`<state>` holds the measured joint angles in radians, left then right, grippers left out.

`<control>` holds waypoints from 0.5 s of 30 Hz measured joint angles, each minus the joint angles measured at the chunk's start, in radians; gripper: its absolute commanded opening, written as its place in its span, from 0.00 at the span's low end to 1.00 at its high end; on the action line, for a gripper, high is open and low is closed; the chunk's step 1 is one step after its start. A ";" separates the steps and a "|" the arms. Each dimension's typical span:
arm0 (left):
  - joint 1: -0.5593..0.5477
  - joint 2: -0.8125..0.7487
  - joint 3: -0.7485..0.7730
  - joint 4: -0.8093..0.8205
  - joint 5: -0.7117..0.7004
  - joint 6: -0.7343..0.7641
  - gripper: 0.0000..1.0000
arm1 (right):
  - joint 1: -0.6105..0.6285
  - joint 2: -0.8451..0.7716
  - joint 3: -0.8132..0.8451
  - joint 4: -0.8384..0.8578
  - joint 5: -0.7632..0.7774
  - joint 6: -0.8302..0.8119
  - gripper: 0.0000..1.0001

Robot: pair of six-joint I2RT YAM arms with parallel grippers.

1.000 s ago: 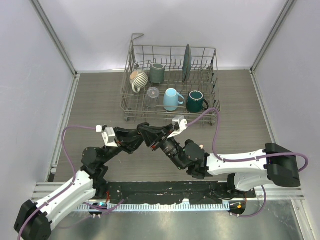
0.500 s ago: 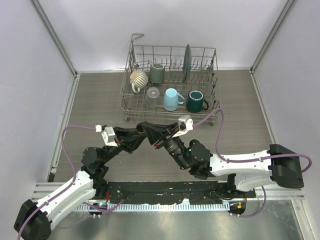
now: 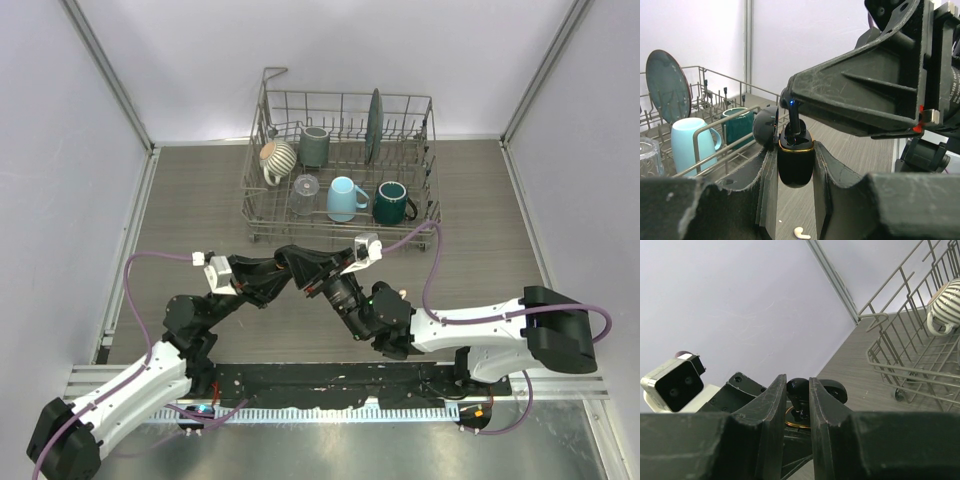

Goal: Insert the wireless bluetooth earbuds into the charging case
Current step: Place the earbud in the charging case.

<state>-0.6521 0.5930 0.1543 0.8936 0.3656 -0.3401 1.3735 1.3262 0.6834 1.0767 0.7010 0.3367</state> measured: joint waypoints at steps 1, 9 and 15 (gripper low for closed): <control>-0.001 -0.001 0.000 0.000 0.000 0.004 0.00 | 0.000 0.005 0.000 0.000 0.002 0.007 0.01; -0.002 -0.009 0.000 -0.006 -0.001 0.013 0.00 | 0.000 0.012 -0.005 0.002 0.005 0.051 0.01; -0.003 -0.009 0.000 -0.013 -0.003 0.018 0.00 | 0.002 0.029 -0.005 0.008 -0.008 0.072 0.01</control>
<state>-0.6556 0.5838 0.1547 0.8810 0.3622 -0.3222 1.3750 1.3552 0.6788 1.0843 0.6930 0.4091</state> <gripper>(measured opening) 0.313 0.275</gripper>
